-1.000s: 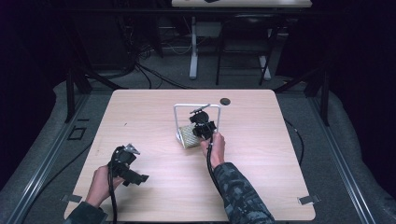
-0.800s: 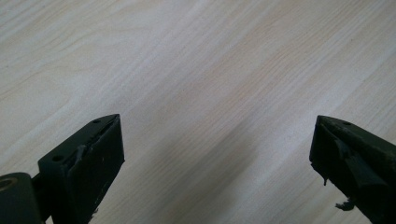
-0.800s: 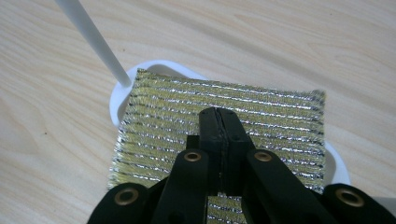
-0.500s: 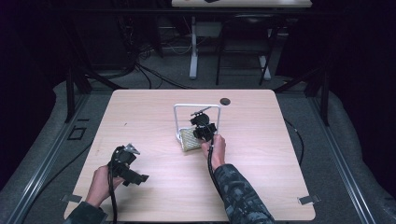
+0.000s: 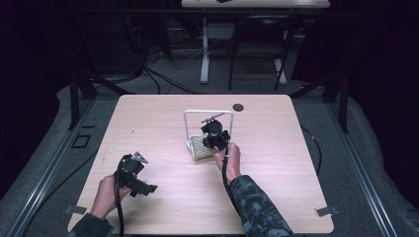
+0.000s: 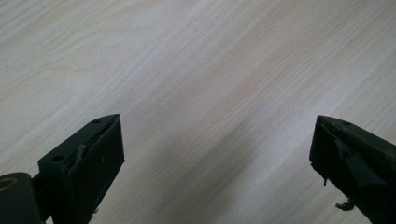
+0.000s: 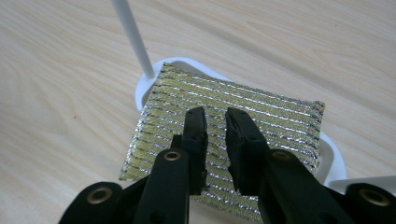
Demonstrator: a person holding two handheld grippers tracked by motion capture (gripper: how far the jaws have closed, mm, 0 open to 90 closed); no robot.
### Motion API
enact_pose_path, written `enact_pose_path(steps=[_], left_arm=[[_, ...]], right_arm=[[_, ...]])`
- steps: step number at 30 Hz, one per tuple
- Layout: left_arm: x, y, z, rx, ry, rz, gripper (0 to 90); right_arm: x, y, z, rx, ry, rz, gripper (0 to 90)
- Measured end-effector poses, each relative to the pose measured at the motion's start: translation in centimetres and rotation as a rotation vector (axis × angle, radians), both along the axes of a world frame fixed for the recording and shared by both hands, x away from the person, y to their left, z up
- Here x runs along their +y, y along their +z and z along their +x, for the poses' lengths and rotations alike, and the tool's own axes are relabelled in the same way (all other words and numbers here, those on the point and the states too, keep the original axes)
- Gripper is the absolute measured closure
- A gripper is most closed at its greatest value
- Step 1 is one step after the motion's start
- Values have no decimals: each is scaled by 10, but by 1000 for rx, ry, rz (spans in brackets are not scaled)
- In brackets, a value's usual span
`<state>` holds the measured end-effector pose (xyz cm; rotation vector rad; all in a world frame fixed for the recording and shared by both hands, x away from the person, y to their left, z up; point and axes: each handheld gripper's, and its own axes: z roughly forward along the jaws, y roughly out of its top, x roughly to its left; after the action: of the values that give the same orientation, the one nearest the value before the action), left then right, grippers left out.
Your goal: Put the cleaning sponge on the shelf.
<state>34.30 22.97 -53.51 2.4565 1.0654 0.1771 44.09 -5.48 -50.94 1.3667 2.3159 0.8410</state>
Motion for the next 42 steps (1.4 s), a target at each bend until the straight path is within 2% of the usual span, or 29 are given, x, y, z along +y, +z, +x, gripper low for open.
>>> enact_pose_path(steps=[6, 9, 13, 19, 24, 34, 42], left_arm=[[0, 0, 0, 0, -1, 1, 30], [0, 0, 0, 0, -1, 1, 30], [-1, 0, 0, -1, 0, 0, 30], [0, 0, 0, 1, -1, -1, 30], [-1, 0, 0, 0, -1, 3, 30], [-1, -1, 0, 1, -3, 2, 30], [-1, -1, 0, 3, 0, 1, 30]], right_arm=[[-2, 13, -13, -11, 43, 12, 652], [-4, 16, -17, -3, 56, 22, 624], [-8, 25, -26, -6, 83, 15, 522], [-16, 35, -33, -11, 100, 10, 437], [-27, 44, -41, -17, 109, 10, 387], [-55, 58, -62, -34, 125, -16, 214], [-77, 65, -77, -48, 131, -24, 180]])
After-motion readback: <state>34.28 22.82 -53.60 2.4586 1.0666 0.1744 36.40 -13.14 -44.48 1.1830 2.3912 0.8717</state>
